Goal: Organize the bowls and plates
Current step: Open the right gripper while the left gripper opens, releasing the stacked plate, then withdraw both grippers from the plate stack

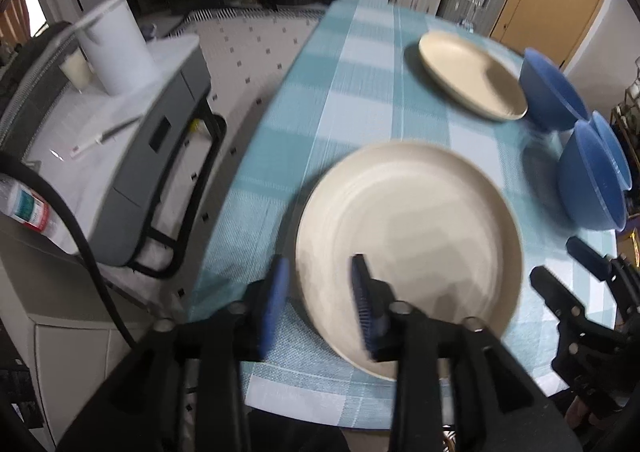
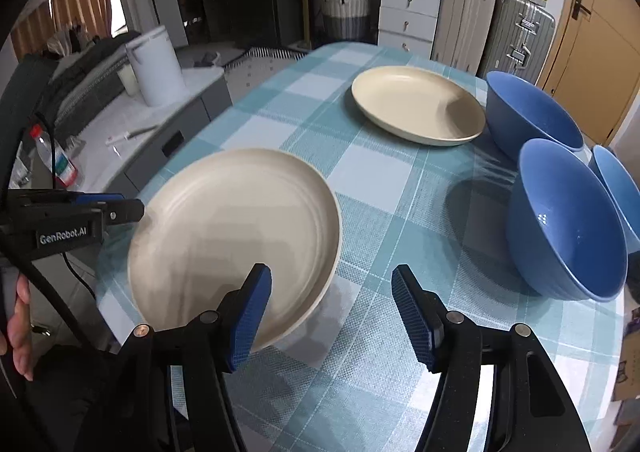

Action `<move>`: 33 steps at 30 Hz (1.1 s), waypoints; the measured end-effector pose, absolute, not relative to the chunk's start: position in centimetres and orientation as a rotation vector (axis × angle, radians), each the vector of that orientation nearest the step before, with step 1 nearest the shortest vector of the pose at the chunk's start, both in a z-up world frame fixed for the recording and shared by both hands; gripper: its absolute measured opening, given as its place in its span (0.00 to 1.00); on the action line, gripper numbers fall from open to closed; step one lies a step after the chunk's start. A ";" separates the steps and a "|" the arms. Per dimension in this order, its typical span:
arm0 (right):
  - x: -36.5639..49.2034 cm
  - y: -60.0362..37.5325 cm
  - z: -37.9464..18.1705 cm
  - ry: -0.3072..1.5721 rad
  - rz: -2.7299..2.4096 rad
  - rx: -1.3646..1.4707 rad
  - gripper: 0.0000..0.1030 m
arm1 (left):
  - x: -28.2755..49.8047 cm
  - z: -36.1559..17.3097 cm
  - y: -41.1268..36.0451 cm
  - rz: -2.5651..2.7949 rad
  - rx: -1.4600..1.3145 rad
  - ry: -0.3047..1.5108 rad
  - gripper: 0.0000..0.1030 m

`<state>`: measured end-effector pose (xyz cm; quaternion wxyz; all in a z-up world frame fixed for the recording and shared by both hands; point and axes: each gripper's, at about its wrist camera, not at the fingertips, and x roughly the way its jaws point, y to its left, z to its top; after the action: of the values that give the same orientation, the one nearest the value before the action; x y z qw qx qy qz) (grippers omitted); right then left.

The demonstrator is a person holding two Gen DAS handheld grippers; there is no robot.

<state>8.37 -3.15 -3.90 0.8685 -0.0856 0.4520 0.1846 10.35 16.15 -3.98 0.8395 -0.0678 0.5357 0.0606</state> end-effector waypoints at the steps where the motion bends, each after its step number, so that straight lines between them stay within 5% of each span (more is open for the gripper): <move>1: 8.3 -3.5 -3.7 0.943 0.387 -0.164 0.69 | 10.1 -3.3 15.8 0.119 -0.141 1.114 0.45; 4: 8.1 -4.4 -3.7 0.965 0.387 -0.123 0.86 | 9.7 -2.3 14.3 0.068 -0.130 1.093 0.46; 15: 7.5 -8.7 -0.4 0.983 0.347 -0.045 0.90 | 9.9 0.0 10.5 0.037 -0.152 1.033 0.48; 18: 6.5 -10.7 1.5 0.873 0.376 0.030 0.90 | 9.8 0.7 9.8 0.041 -0.146 0.987 0.56; 22: 6.1 -13.3 2.2 0.814 0.416 0.134 0.99 | 8.9 1.9 8.8 0.011 -0.143 0.866 0.91; 24: 6.5 -13.5 2.0 0.856 0.373 0.114 0.99 | 8.4 2.4 8.3 0.008 -0.136 0.804 0.91; 33: 1.7 -14.5 3.5 0.505 0.265 0.002 0.99 | 7.9 2.5 6.0 -0.014 -0.130 0.659 0.91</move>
<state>1.71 -14.54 3.49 0.9596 0.0010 0.2492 0.1305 7.90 5.96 2.49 0.9441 -0.0637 0.3232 -0.0069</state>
